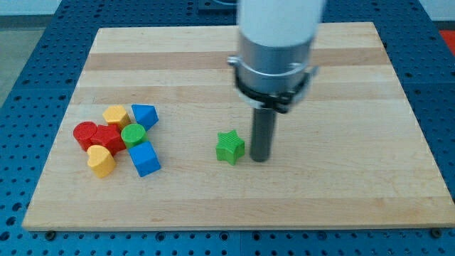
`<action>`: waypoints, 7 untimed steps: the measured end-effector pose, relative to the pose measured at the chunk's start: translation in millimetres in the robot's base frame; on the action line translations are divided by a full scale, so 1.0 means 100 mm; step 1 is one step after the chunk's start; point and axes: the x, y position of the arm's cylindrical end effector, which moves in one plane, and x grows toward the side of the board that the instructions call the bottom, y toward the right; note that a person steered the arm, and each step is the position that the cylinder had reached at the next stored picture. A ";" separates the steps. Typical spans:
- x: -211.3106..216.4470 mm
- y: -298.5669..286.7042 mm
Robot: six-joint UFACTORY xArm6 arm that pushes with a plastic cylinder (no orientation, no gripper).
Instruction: Place the green star towards the right side of the green circle
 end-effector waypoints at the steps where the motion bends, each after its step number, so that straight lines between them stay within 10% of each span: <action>1: -0.14 -0.45; 7: -0.30 -0.92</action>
